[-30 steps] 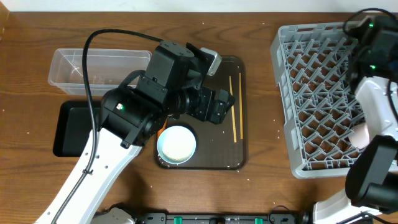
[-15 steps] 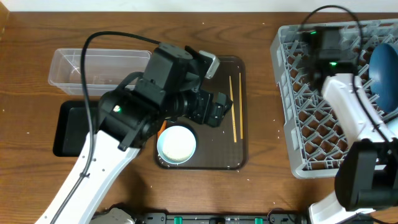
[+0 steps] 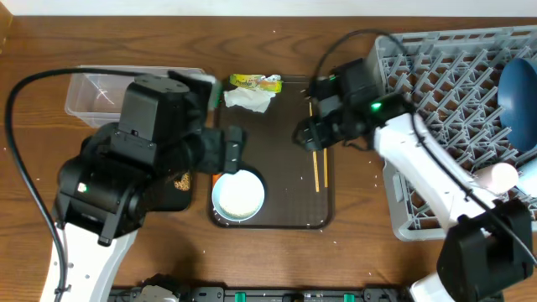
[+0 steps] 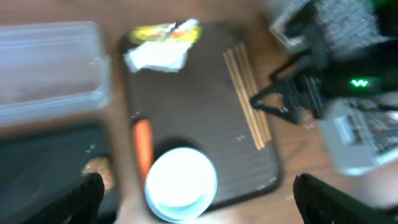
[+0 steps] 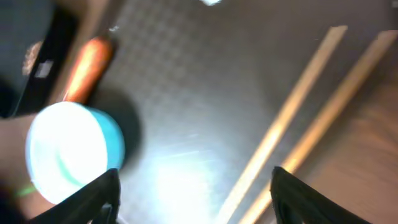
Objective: Sort waste into correct bins and load items into the dishwasher rack
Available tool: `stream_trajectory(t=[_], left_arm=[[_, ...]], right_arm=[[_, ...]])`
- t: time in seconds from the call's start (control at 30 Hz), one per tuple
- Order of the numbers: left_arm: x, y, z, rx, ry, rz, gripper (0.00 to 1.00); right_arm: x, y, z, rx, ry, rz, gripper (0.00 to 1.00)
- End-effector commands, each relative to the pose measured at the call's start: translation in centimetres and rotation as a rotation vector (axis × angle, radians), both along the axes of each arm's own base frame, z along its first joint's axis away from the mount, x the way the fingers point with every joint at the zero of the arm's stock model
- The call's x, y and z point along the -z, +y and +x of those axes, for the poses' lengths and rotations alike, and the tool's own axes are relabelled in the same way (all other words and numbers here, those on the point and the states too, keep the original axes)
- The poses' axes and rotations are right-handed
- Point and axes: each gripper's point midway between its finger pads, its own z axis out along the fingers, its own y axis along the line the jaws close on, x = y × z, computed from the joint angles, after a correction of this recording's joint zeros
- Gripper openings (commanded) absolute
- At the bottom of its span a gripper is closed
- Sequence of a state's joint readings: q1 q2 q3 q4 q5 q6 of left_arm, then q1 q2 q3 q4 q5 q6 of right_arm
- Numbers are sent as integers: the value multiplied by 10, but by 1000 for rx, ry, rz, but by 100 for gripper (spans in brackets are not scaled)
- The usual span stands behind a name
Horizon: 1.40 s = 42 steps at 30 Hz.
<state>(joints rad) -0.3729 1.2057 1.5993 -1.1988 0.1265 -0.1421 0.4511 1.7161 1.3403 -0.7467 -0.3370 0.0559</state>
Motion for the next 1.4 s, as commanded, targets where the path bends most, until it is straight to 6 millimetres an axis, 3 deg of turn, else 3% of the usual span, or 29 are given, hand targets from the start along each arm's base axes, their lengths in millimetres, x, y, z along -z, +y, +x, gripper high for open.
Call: stream_trajectory(t=[0.0,0.1,0.17,0.53,0.73,0.9,0.93,0.97,1.0,1.17,1.27,1.37], left_arm=[[10,18,2,-87,41,66,98],[21,19,-1,-88,99,88,98],[27,19,-2,-90,125,97,98],[30,17,3,-89,132,100,98],[30,17,3,-90,133,101,98],[30,17,3,-89,133,100,98],[30,17,3,-89,133,100,98],[30,17,3,-89,133,100,98],[30,17,3,-89,133,100,98],[30,17,3,-90,132,101,98],[30,17,3,-89,132,101,98],[30,17,3,-90,132,101,98]], right_arm=[[-2,3,-4,81,-13,-57,68],[14,-31,13,375,-51,-239,53],[20,-38,17,459,-41,-258,49],[84,-19,21,506,113,-230,45],[117,-24,20,585,184,-259,43],[143,-25,14,582,249,-278,31],[146,-24,12,579,258,-281,25],[149,-23,10,575,270,-280,14],[149,-23,10,570,272,-278,1],[127,-17,20,471,196,-253,1],[93,-14,27,417,119,-217,1],[41,-17,32,367,7,-164,1]])
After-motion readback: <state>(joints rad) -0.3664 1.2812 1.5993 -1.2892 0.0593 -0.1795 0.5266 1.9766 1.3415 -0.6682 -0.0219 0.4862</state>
